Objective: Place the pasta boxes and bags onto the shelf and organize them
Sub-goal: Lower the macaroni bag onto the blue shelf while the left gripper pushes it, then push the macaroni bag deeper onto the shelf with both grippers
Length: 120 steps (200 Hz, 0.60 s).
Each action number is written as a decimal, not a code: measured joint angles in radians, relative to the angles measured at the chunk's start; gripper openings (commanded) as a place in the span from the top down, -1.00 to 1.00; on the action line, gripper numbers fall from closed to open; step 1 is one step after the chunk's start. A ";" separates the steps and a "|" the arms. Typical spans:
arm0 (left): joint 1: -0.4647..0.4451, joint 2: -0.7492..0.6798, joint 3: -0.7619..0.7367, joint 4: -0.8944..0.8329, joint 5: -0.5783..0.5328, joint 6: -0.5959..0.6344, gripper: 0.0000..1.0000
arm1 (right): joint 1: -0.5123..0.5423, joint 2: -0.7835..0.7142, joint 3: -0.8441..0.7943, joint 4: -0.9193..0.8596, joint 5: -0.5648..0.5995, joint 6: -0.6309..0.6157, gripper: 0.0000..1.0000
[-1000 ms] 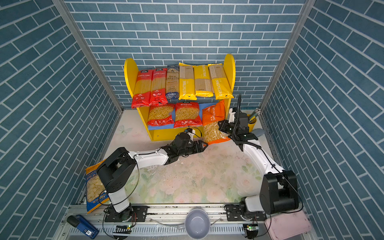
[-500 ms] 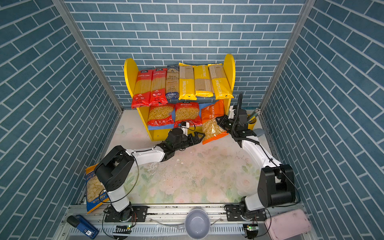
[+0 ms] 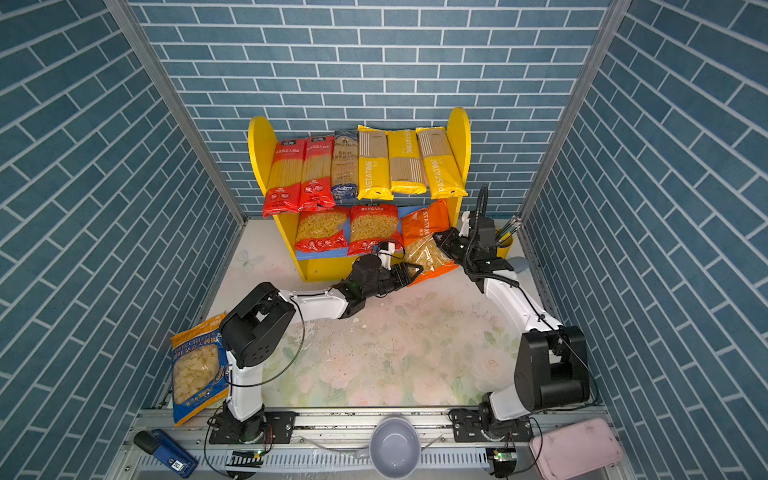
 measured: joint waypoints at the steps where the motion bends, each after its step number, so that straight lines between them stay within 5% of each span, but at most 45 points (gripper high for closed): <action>1: 0.000 0.000 0.000 0.000 0.003 0.000 0.01 | -0.001 -0.002 0.000 0.000 0.000 -0.002 0.44; 34: 0.000 0.000 0.009 -0.001 0.016 -0.002 0.22 | -0.019 -0.077 -0.009 -0.035 0.019 -0.025 -0.04; 120: 0.001 0.000 0.049 -0.033 0.032 0.014 0.50 | -0.034 -0.280 -0.189 -0.080 0.098 -0.048 -0.70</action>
